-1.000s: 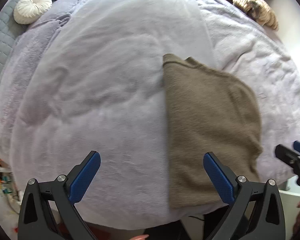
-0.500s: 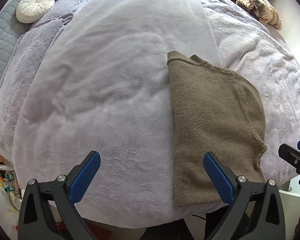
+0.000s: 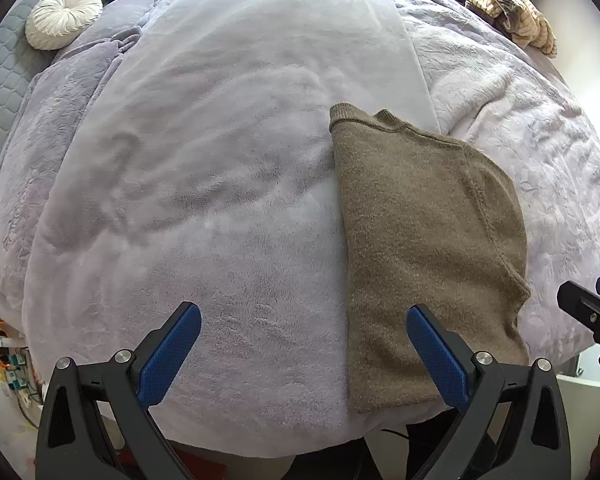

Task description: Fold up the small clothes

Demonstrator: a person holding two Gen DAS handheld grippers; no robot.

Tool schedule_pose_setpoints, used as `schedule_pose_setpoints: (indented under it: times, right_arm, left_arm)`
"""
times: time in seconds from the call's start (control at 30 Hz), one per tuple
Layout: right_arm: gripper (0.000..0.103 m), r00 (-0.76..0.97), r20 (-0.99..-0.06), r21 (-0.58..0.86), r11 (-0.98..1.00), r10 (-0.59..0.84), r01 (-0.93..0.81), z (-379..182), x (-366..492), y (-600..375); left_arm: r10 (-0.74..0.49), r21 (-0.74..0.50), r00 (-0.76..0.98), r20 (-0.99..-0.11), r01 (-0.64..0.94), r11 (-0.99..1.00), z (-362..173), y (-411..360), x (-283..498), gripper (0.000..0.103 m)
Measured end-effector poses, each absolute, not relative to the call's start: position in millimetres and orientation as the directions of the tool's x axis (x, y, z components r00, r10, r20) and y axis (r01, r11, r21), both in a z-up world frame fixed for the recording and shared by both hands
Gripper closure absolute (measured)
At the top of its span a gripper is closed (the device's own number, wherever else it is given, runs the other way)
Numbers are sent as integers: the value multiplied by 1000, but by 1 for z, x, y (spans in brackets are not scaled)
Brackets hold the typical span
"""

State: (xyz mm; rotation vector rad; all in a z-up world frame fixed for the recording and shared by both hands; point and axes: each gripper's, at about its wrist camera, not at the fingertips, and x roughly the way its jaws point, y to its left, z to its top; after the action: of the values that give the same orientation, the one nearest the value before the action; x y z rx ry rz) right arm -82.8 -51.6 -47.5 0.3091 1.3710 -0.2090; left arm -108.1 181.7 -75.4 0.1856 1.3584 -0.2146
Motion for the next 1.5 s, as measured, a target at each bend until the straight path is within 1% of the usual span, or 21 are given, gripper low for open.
schedule_pose_setpoints:
  times: [0.2, 0.53, 0.9, 1.5]
  right_arm:
    - [0, 200, -979, 100, 940, 35, 327, -46, -83, -51]
    - [0, 210, -977, 105, 948, 42, 300, -46, -82, -55]
    - [0, 234, -972, 81, 960, 17, 268, -37, -84, -70]
    - [0, 252, -967, 109, 965, 47, 240, -18, -98, -95]
  left_arm:
    - [-36, 21, 202, -979, 271, 962, -73, 180, -112, 0]
    - [-20, 33, 212, -977, 243, 969, -70, 172, -115, 0]
    - [-12, 36, 236, -972, 198, 979, -55, 155, -122, 0]
    - [42, 88, 271, -962, 162, 983, -25, 129, -152, 0]
